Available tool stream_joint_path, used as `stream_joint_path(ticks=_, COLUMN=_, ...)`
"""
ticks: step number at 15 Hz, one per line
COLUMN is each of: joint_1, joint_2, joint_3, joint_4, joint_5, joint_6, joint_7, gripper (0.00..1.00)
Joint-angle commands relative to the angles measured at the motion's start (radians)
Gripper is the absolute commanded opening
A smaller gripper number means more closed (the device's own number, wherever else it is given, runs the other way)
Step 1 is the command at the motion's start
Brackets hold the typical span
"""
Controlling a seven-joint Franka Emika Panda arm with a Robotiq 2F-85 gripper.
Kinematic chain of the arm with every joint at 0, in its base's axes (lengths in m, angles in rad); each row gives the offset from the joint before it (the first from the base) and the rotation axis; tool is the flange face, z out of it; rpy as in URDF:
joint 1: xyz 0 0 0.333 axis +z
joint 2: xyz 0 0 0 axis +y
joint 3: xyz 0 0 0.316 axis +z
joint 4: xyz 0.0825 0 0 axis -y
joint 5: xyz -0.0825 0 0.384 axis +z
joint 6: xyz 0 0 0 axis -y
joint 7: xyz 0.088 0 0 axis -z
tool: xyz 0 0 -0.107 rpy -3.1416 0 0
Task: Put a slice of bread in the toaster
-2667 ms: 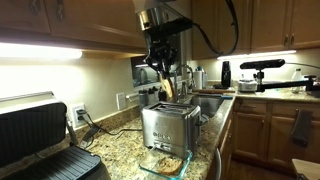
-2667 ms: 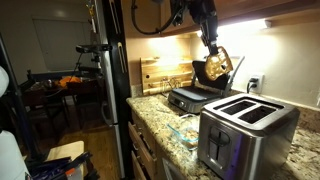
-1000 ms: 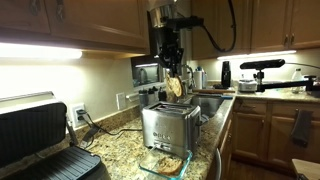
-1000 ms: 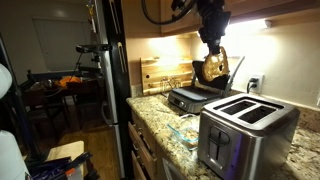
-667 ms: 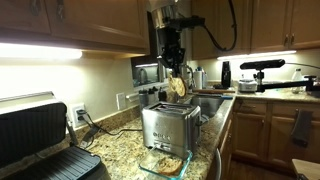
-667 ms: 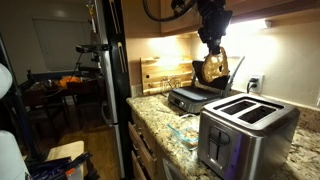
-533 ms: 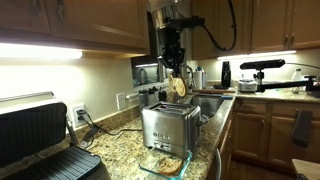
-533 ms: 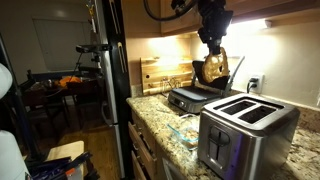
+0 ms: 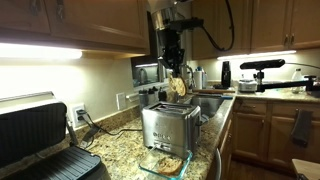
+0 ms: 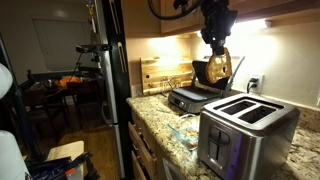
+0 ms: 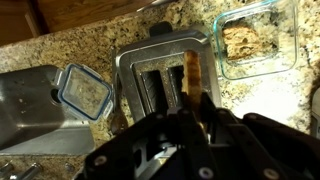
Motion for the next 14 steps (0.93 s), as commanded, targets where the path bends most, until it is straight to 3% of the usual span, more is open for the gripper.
stream_joint_path(ticks=1, joint_1=-0.009, joint_2=0.026, joint_3=-0.001, joint_4=0.021, joint_5=-0.027, joint_6=0.005, joint_7=-0.004, gripper=0.04)
stream_joint_path(ticks=14, joint_1=0.0, joint_2=0.108, joint_3=-0.004, joint_4=0.047, joint_5=-0.037, joint_6=0.059, joint_7=0.002, gripper=0.04)
